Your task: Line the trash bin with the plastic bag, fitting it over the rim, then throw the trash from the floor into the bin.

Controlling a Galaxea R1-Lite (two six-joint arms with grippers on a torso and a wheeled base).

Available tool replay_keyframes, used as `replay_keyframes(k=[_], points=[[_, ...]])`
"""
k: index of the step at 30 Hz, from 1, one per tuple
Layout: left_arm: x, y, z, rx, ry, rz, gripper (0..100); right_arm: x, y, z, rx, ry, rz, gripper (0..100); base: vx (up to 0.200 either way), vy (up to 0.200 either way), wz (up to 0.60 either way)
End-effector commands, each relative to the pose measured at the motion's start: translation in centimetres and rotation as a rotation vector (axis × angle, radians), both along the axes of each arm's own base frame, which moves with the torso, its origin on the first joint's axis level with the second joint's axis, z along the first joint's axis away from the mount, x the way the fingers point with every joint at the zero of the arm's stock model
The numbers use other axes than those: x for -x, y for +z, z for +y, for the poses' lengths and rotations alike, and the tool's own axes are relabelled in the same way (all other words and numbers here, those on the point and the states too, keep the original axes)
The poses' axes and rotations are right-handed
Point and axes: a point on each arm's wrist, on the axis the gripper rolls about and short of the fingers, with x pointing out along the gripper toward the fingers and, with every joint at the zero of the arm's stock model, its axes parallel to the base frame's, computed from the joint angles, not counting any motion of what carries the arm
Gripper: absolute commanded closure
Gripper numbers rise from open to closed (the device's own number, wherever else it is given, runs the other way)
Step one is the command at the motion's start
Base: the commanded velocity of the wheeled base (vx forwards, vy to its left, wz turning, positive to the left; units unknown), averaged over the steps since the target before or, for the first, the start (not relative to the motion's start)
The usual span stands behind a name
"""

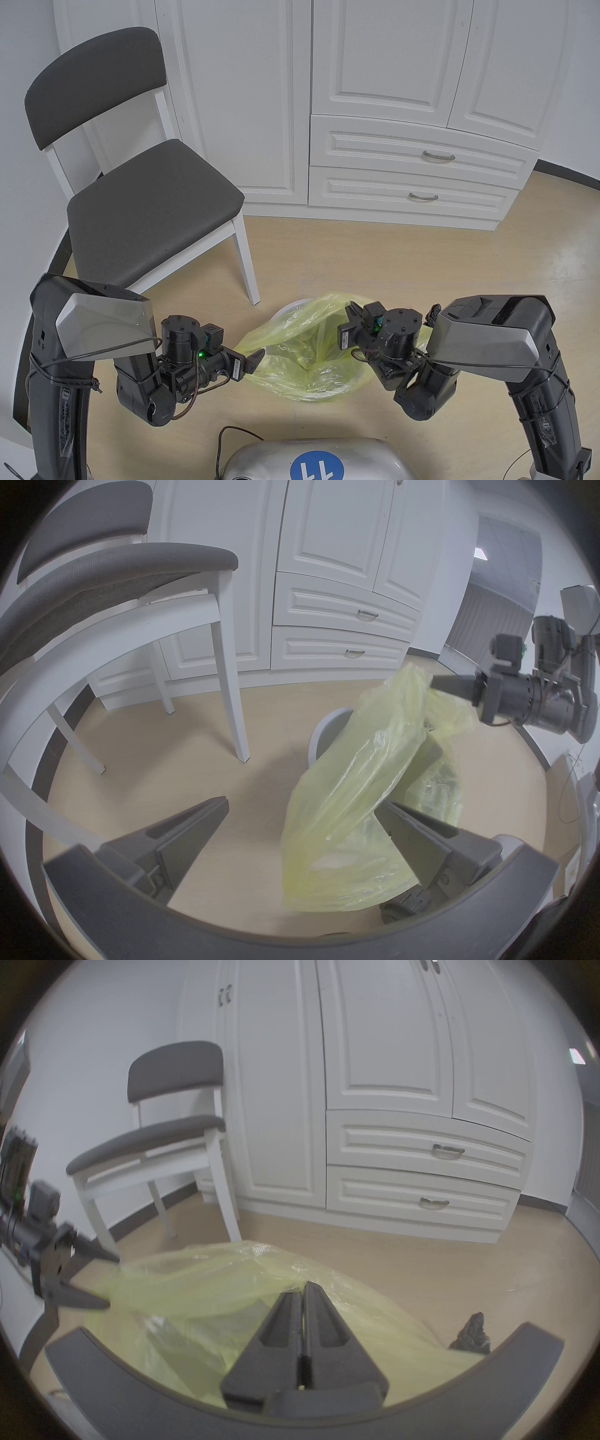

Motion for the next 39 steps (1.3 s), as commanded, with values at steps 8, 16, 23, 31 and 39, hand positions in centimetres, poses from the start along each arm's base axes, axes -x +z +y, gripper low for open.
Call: replay_keyframes(k=[8,16,23,31,39], points=[[-0.2,0.4,0.0,0.015,0.003,-0.041,0,-6.7,0.5,4.4,-0.333,-0.159,-0.255,100,0.0,0.0,0.0],[-0.3,0.6,-0.1,0.026,0.001,-0.072,0,-7.2,0.3,5.4,-0.371,-0.176,-0.29,100,0.0,0.0,0.0],[-0.2,0.8,-0.2,0.03,-0.001,-0.08,0,-6.9,0.4,5.9,-0.378,-0.197,-0.295,0,0.0,0.0,0.0],[-0.4,1.0,-0.4,0.042,-0.005,-0.098,0,-3.5,3.5,4.8,-0.353,-0.159,-0.206,0,0.0,0.0,0.0],[-0.3,1.4,-1.8,0.104,-0.025,-0.116,0,-1.1,7.6,2.1,-0.35,-0.087,-0.112,0,0.0,0.0,0.0]])
